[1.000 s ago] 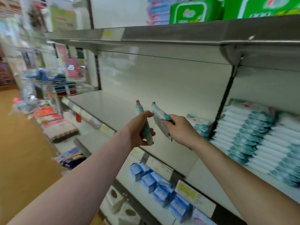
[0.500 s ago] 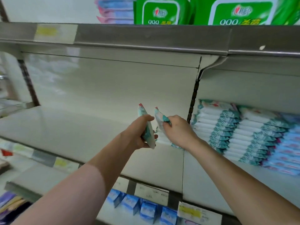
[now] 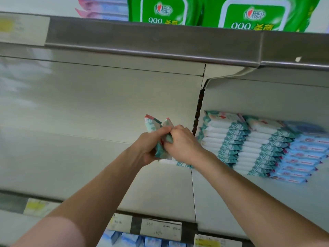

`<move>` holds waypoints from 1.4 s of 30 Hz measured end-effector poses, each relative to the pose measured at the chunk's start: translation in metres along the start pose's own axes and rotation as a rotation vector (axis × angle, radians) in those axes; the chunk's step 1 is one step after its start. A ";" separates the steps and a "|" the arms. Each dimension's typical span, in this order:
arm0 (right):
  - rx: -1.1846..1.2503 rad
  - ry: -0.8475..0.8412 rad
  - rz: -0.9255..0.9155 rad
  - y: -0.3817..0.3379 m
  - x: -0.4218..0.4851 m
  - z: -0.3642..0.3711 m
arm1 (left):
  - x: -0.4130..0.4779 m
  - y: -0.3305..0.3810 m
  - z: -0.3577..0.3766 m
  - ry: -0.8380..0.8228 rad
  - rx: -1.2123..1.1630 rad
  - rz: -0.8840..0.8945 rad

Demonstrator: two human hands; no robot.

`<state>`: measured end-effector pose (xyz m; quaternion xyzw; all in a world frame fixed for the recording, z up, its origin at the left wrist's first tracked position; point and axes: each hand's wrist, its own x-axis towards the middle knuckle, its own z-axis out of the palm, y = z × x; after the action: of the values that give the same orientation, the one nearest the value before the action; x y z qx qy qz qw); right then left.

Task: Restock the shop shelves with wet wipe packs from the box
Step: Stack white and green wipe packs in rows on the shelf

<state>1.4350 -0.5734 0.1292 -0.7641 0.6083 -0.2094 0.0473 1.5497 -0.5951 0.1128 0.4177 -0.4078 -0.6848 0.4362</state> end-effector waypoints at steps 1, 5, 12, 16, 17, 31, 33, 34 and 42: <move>0.125 -0.037 -0.002 0.003 0.000 -0.002 | 0.002 0.002 -0.003 0.022 0.000 -0.007; 0.348 -0.048 0.036 0.021 0.009 -0.016 | 0.011 0.006 -0.020 0.072 0.010 -0.042; 0.660 -0.179 0.418 0.052 0.033 -0.006 | 0.025 0.019 -0.028 0.037 -0.018 -0.109; 0.915 -0.014 0.532 0.062 0.032 0.008 | 0.032 0.020 -0.039 0.082 0.013 -0.148; 0.952 0.044 0.557 0.065 0.033 0.012 | 0.032 0.020 -0.040 0.071 0.037 -0.165; 0.977 0.248 0.574 0.065 0.032 0.014 | 0.042 0.018 -0.031 0.068 -0.273 -0.014; 0.952 0.261 0.585 0.066 0.032 0.015 | 0.045 0.016 -0.039 0.056 -0.345 -0.006; 0.932 0.267 0.587 0.066 0.031 0.014 | 0.045 0.014 -0.041 0.048 -0.332 -0.015; 0.815 0.304 0.553 0.065 0.029 0.013 | 0.045 0.018 -0.070 -0.198 -0.248 -0.029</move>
<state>1.3862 -0.6199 0.1034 -0.4552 0.6565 -0.5180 0.3058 1.6068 -0.6559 0.0972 0.2971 -0.3550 -0.7739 0.4323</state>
